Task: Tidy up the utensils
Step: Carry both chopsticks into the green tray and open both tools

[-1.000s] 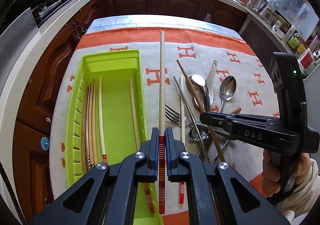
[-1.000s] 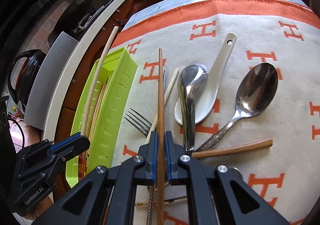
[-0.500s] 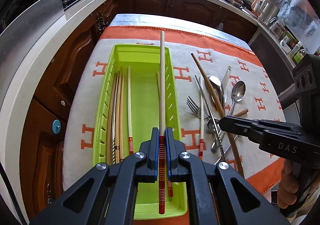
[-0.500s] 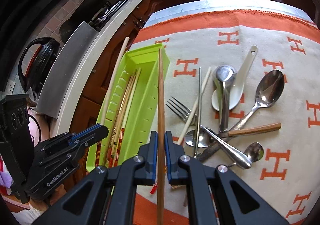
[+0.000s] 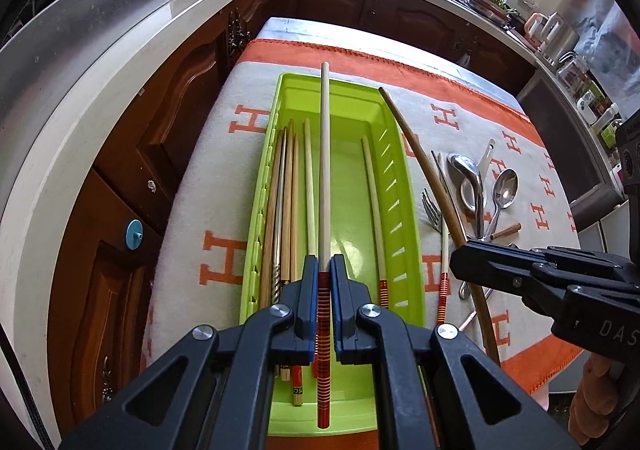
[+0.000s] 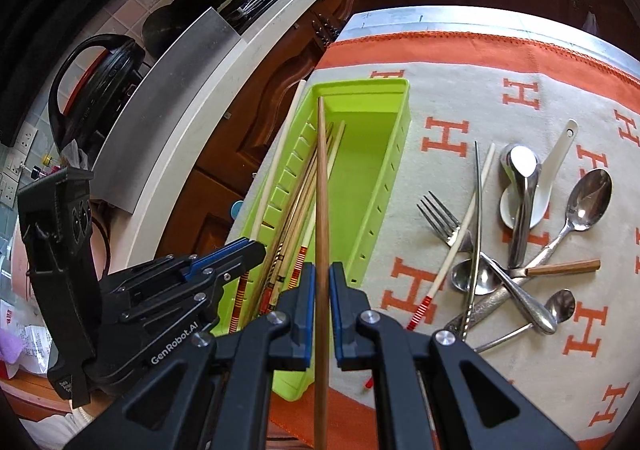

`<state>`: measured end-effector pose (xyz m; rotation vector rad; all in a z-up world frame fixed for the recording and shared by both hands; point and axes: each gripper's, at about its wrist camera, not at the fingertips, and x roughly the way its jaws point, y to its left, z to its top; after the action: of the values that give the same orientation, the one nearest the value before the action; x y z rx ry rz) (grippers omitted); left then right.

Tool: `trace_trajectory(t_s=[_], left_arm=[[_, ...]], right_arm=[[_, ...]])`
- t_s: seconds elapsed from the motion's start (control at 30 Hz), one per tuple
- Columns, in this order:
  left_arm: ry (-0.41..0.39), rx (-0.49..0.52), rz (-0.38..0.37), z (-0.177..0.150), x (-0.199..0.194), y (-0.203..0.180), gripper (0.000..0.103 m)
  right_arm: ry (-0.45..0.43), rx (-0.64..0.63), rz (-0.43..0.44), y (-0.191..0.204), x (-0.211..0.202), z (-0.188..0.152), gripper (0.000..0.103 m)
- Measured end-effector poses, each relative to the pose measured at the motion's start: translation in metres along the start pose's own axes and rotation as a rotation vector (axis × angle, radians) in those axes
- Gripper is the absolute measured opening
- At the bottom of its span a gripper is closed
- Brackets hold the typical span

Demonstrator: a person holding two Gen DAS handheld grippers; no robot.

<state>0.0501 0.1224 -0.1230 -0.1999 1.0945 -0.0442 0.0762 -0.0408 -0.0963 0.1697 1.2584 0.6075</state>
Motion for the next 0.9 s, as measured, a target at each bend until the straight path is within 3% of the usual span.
trace_trajectory(t_s=[0.6, 0.9], left_arm=[[0.002, -0.004, 0.012, 0.012, 0.012, 0.011, 0.004], [-0.008, -0.023, 0.019, 0.012, 0.007, 0.018, 0.015]], right_arm=[[0.045, 0.163, 0.01, -0.001, 0.041, 0.015, 0.007], [0.045, 0.218, 0.005, -0.009, 0.05, 0.019, 0.007]])
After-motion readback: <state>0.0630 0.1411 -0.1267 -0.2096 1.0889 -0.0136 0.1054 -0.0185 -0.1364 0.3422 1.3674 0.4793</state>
